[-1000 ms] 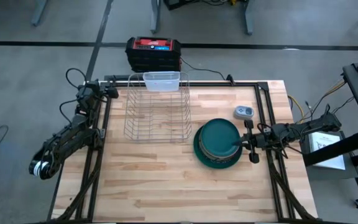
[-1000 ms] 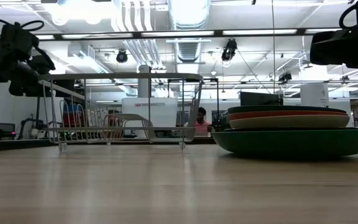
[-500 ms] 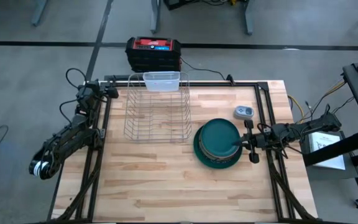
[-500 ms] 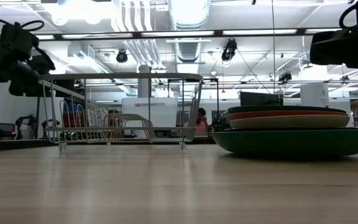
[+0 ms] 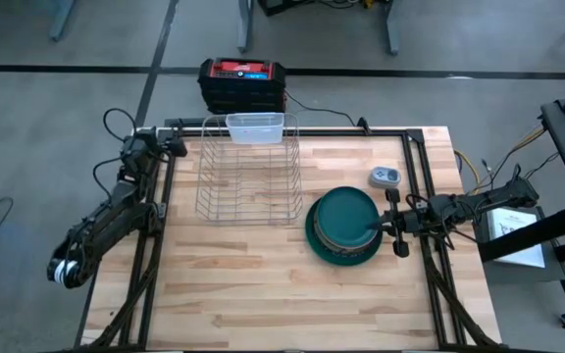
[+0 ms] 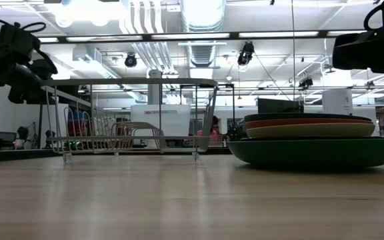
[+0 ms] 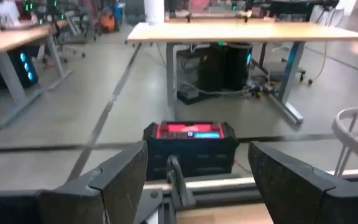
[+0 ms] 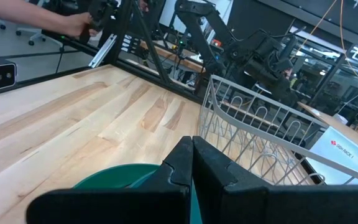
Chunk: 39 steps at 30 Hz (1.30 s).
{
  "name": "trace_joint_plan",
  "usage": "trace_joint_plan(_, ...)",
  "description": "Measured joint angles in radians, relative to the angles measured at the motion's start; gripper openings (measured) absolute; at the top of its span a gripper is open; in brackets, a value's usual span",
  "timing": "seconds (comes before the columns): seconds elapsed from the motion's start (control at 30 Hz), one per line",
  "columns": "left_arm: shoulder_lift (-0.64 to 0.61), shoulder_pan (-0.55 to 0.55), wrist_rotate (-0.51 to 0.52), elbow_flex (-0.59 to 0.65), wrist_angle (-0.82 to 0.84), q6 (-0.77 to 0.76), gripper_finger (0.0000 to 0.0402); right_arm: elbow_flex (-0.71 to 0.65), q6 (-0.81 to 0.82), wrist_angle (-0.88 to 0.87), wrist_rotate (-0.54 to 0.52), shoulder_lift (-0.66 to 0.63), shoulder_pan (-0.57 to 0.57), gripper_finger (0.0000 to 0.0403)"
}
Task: Sort dishes
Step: Put the dark green plate into the dish rack
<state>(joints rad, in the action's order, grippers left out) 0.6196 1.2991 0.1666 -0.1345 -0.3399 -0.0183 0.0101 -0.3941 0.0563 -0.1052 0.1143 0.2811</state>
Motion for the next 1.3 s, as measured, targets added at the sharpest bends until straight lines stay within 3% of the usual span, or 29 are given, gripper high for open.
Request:
trace_joint_plan(0.23, -0.14, 0.0, -0.012, -0.029, 0.051, 0.03, 0.027, 0.0, 0.019, 0.008, 0.0, 0.0, 0.0, 0.0)
trace_joint_plan(0.37, -0.219, 0.0, -0.037, -0.103, 0.241, -0.019, 0.027, 0.0, 0.01, 0.039, -0.01, 0.0, -0.004, 0.0)
trace_joint_plan(0.43, -0.255, -0.002, -0.042, -0.165, 0.381, 0.053, 0.027, 0.0, 0.05, 0.04, -0.075, 0.0, -0.004, 0.0)
trace_joint_plan(0.57, -0.306, -0.002, -0.035, -0.318, 0.571, 0.071, 0.027, 0.0, 0.229, 0.037, -0.334, -0.002, -0.004, 0.0)
trace_joint_plan(0.63, -0.323, -0.002, -0.142, -0.382, 0.601, 0.044, 0.027, 0.0, 0.268, 0.037, -0.429, -0.002, -0.004, 0.0)
trace_joint_plan(0.8, -0.345, -0.013, -0.833, -0.442, 0.383, -0.151, 0.027, 0.0, 0.236, 0.038, -0.472, -0.002, -0.004, 0.0)
trace_joint_plan(0.87, -0.361, -0.033, -0.971, -0.438, 0.241, -0.254, 0.027, 0.0, 0.219, 0.047, -0.474, -0.002, -0.005, 0.0)
trace_joint_plan(0.97, -0.4, -0.071, -0.938, -0.418, 0.109, -0.302, 0.0263, 0.009, 0.22, 0.074, -0.482, -0.002, -0.005, 0.0)
trace_joint_plan(1.1, -0.428, -0.11, -0.914, -0.421, -0.021, -0.318, 0.0249, 0.074, 0.255, 0.091, -0.575, -0.002, -0.005, 0.0)
trace_joint_plan(1.3, -0.353, -0.137, -0.888, -0.434, -0.08, -0.331, 0.0236, 0.189, 0.228, 0.078, -0.605, -0.001, -0.005, 0.0)
